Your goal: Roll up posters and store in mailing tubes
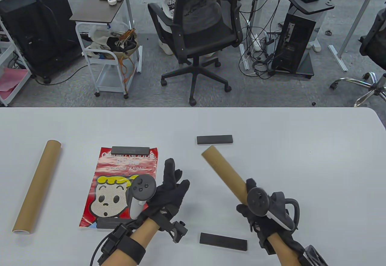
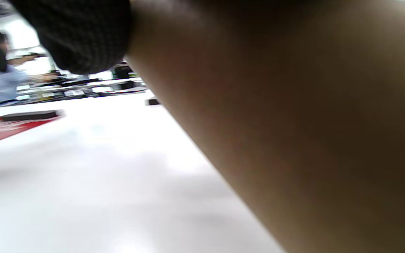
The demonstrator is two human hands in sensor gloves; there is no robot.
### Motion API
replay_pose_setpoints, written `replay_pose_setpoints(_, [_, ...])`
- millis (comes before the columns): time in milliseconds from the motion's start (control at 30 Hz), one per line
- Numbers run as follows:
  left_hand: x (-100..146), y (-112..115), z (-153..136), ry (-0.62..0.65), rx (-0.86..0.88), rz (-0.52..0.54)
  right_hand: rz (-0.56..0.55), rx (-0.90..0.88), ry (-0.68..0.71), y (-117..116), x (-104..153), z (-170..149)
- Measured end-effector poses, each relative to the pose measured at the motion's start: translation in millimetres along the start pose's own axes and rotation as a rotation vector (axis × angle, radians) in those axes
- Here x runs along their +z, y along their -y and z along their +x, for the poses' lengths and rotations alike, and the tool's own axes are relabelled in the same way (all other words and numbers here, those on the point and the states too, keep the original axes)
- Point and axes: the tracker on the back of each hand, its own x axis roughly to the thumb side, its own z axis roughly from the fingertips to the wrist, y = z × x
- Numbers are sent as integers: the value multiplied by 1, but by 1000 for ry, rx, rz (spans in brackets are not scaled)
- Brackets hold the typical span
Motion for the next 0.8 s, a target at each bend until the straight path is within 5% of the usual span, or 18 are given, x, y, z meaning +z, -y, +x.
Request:
replay_pose_setpoints(167, [-2, 4, -6, -28, 13, -54, 45, -40, -395, -5, -15, -64])
replay_pose_setpoints(267, [-3, 5, -4, -20, -3, -65, 84, -33, -495, -9, -18, -86])
replay_pose_setpoints(800, [-3, 6, -5, -31, -11, -108, 205, 167, -552, -24, -26, -85])
